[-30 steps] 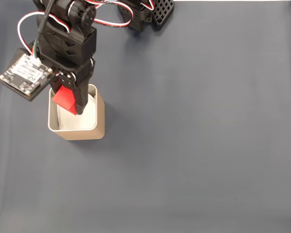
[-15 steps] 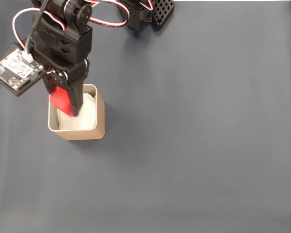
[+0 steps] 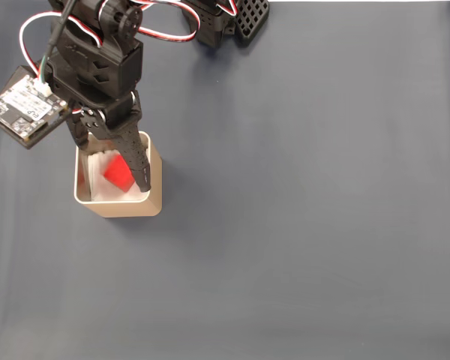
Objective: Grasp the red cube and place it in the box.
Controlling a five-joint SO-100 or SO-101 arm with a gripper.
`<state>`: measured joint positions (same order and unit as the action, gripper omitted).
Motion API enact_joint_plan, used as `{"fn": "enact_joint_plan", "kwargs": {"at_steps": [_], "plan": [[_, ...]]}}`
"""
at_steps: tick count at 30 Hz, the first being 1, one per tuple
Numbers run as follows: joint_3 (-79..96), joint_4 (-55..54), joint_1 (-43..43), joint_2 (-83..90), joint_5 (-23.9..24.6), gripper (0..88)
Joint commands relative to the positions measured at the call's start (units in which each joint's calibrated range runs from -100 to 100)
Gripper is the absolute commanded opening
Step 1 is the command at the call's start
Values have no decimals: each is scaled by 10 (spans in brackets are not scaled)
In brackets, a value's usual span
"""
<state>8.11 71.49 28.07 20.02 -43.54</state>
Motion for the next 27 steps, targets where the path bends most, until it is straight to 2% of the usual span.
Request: {"fn": "enact_joint_plan", "kwargs": {"at_steps": [1, 18, 20, 25, 27], "plan": [[-12, -9, 4, 30, 2, 425], [-14, -10, -4, 37, 17, 416], [-14, -10, -6, 38, 17, 349], [-12, -14, -28, 51, 16, 33], [-16, -15, -42, 56, 18, 1]]}}
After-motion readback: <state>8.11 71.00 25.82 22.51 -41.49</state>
